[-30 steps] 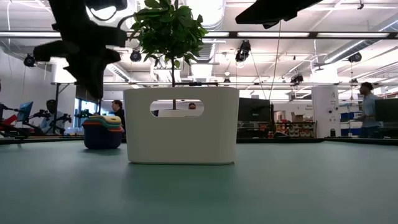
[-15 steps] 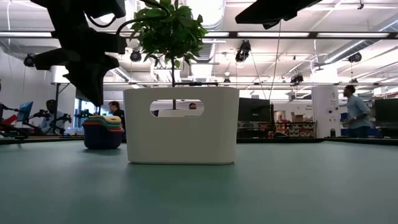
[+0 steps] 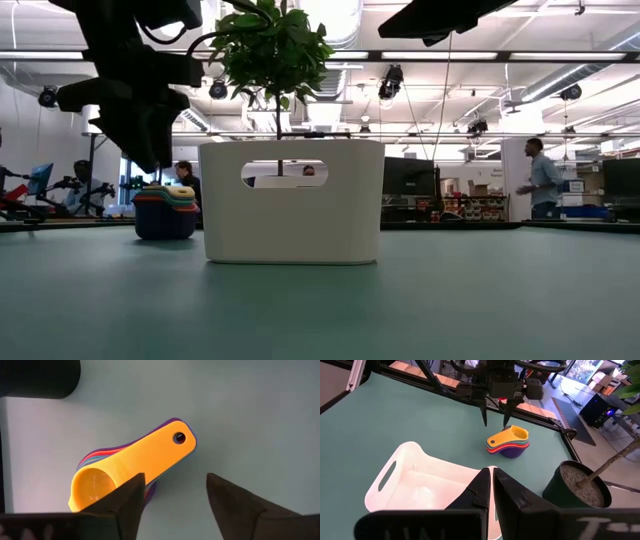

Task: Nest measuring cups in basket
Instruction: Put the nested measuring cups into the white bin

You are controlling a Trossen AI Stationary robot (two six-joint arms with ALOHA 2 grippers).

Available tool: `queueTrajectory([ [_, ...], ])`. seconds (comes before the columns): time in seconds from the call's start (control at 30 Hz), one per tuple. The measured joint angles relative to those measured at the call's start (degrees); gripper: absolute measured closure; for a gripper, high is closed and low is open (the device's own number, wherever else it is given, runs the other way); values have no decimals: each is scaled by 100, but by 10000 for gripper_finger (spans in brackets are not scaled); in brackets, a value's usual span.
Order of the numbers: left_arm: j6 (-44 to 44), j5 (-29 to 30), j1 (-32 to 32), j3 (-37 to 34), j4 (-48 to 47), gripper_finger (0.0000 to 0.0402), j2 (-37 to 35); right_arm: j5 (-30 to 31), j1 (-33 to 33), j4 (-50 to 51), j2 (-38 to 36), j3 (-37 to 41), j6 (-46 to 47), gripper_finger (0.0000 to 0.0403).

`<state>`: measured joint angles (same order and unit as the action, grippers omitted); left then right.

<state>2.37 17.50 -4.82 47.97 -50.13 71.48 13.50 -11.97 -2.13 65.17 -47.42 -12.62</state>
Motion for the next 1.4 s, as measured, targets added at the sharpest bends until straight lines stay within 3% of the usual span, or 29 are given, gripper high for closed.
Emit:
queueTrajectory([
  [0.23,-72,13,0,-23,0,177,0,0,0,9,-1,-7,4,394],
  [0.93,-39,153,0,-262,170,171,142,0,0,14,-2,-7,20,394],
  [1.4,-333,153,2,-264,177,110,227,0,0,22,-2,-7,20,394],
])
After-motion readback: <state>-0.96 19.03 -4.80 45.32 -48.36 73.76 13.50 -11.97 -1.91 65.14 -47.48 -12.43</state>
